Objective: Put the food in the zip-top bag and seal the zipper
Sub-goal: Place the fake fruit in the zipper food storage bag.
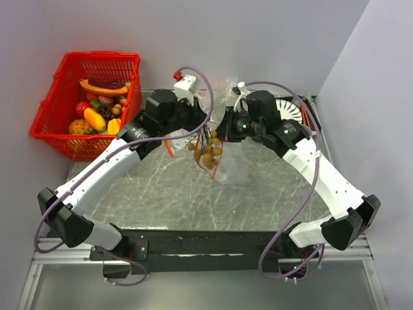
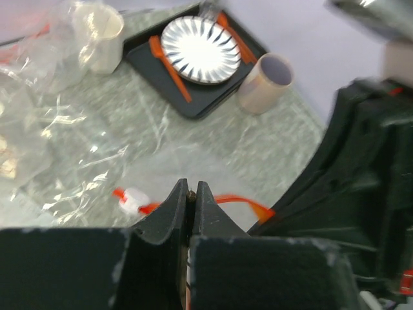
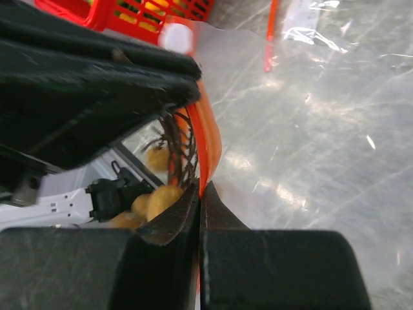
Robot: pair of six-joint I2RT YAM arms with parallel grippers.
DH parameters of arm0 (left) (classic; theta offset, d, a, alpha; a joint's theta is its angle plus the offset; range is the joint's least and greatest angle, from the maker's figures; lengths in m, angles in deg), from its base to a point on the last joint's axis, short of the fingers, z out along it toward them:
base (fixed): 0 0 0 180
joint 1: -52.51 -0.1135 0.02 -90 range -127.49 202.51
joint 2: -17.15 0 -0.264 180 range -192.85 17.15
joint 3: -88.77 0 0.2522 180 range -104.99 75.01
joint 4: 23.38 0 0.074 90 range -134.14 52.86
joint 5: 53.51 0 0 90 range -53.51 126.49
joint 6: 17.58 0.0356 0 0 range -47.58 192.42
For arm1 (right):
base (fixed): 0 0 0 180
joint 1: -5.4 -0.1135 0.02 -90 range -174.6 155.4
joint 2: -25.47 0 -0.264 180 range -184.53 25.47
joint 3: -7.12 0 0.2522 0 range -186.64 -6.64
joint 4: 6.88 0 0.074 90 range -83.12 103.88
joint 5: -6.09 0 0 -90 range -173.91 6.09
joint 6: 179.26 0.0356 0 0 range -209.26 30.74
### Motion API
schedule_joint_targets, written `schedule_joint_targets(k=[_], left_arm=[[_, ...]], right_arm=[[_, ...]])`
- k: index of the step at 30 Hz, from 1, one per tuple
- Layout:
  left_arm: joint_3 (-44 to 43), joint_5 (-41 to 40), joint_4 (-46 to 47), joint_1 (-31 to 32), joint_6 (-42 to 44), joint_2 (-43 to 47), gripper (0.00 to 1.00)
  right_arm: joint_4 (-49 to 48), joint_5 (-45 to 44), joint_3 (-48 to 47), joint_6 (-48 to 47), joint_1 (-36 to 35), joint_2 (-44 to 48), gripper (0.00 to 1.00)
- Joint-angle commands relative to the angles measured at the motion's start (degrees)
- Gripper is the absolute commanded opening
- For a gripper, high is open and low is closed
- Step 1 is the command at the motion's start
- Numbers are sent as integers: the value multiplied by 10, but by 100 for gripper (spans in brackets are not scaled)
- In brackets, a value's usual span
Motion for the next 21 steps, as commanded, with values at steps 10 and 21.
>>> schedule_joint_targets(k=[10,21], left_arm=[[-18,-67,-50,9,20,-24,1],[56,-104,82,10,-130,13,1]], right_arm=[[-36,-21,-19,7,1,12,4],[-107,10,61,66,2,14,3]])
